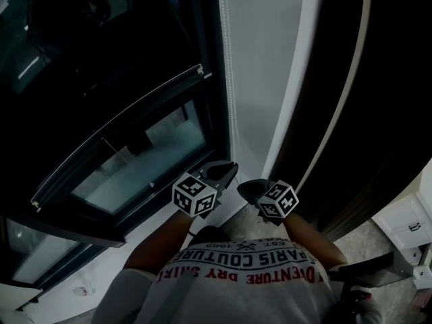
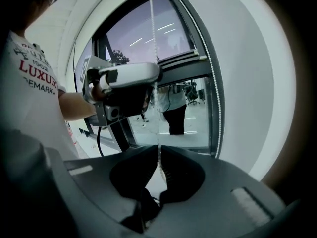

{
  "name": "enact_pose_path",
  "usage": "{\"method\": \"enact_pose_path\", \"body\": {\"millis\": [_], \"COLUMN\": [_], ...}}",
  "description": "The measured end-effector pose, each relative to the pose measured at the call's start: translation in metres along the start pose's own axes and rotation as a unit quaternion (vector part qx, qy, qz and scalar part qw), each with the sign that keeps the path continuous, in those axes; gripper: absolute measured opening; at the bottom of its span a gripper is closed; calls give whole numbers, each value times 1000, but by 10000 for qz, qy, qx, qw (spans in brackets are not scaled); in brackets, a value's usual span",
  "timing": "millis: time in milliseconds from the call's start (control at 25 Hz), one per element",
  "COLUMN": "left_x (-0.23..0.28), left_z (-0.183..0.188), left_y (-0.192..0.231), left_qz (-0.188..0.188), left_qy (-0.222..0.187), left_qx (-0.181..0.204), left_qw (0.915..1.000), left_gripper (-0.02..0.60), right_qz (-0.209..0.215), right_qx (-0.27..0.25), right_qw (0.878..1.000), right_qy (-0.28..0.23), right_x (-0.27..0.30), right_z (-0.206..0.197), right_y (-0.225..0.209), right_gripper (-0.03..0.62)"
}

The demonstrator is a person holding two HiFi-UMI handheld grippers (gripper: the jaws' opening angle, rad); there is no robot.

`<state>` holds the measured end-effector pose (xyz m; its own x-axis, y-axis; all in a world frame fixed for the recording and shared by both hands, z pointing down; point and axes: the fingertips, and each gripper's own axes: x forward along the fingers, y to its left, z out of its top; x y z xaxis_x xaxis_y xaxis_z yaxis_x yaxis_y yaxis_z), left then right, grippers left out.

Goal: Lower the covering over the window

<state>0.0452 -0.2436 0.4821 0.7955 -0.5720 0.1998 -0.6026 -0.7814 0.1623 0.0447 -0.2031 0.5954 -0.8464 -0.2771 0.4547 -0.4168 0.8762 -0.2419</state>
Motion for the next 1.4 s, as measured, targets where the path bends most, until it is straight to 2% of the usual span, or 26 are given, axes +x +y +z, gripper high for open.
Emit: {"method": "enact_pose_path", "body": {"millis": [200,360,560,720,840,1040,1240,1400], "left_x": [3,5,7,10,13,12,15,15], "left_z": [1,2,0,0,1,0,-1,0], "left_y": [5,5,9,9,8,12,15,24], "left_qz": [14,-29,-44,-73,-117,-141,-155,-93], "left_qy": [25,64,183,122,149,220,157,89], "left_qx": [11,40,68,-40,21,119,91,99], "left_qw": [10000,10000,9998,9999,9998,9996,9997,9999], "left_gripper": [6,6,6,6,6,6,6,6], "right_qz": [-74,-86,1,30,-74,-144,-17,-120], "right_qx": [67,-355,-1072,-1388,-1496,-1409,-1135,-1057], "right_qw": [9983,9932,9790,9703,9661,9648,9654,9599], "right_qy": [-573,-1108,-1733,-1981,-2104,-2216,-2348,-2592], "right_x": [-31,-58,-81,-91,-95,-97,-95,-97], "right_z": [48,116,215,265,287,301,301,302], "right_y": [-14,-14,3,13,14,13,7,0], "right_gripper": [76,97,100,100,89,17,9,8]}}
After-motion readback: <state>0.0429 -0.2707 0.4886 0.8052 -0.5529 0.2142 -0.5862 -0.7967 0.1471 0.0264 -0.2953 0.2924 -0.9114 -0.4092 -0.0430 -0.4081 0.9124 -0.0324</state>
